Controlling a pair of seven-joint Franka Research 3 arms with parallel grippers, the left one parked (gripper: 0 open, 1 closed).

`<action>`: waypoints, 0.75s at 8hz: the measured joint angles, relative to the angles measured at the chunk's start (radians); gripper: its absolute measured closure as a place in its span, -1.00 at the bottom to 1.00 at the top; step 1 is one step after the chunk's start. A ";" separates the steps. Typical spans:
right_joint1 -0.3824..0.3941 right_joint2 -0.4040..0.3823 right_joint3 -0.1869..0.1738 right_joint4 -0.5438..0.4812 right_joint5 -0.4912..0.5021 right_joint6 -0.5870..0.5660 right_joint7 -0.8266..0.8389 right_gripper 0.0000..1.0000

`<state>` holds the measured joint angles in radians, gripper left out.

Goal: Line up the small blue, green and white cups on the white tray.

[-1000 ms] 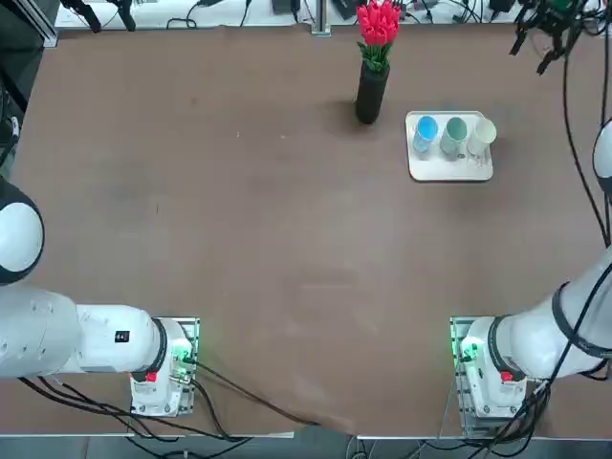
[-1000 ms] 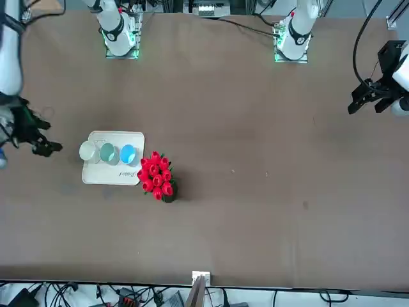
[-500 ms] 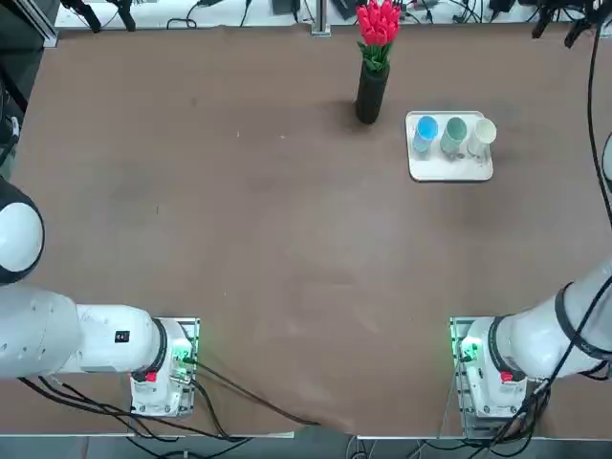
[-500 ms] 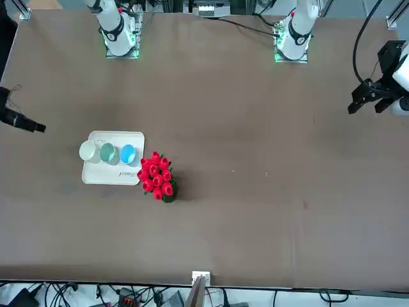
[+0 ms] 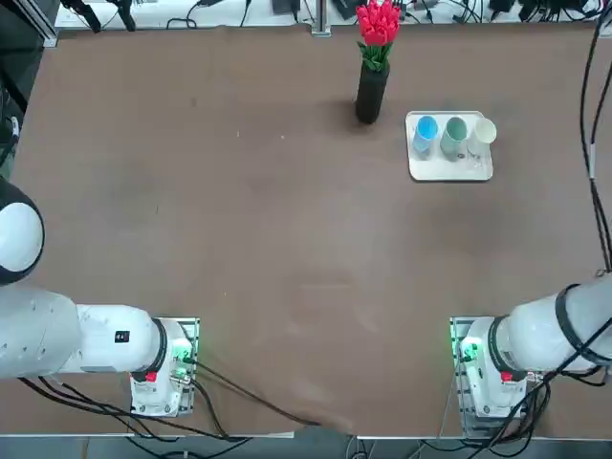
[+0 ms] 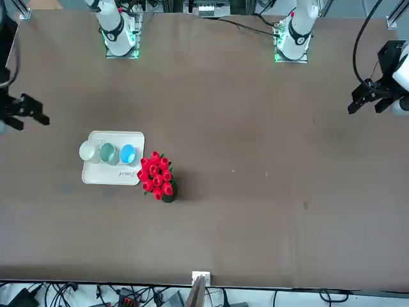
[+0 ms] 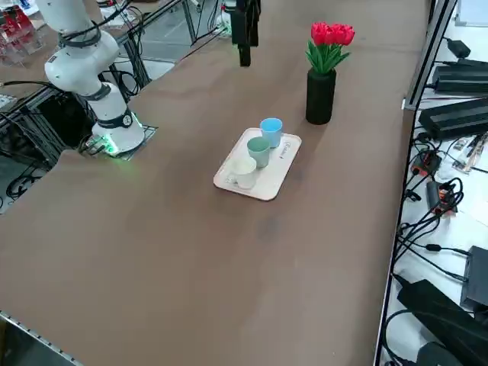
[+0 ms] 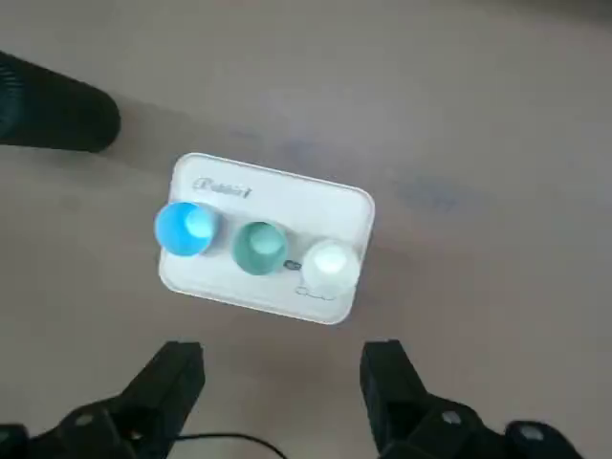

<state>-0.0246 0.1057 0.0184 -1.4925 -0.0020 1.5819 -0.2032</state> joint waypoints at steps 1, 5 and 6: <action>-0.002 -0.052 0.024 -0.078 -0.002 0.042 0.032 -1.00; 0.013 -0.129 0.023 -0.207 -0.006 0.078 0.060 -1.00; 0.017 -0.129 0.019 -0.208 -0.006 0.078 0.060 -1.00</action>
<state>-0.0080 -0.0235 0.0374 -1.7005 -0.0077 1.6595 -0.1431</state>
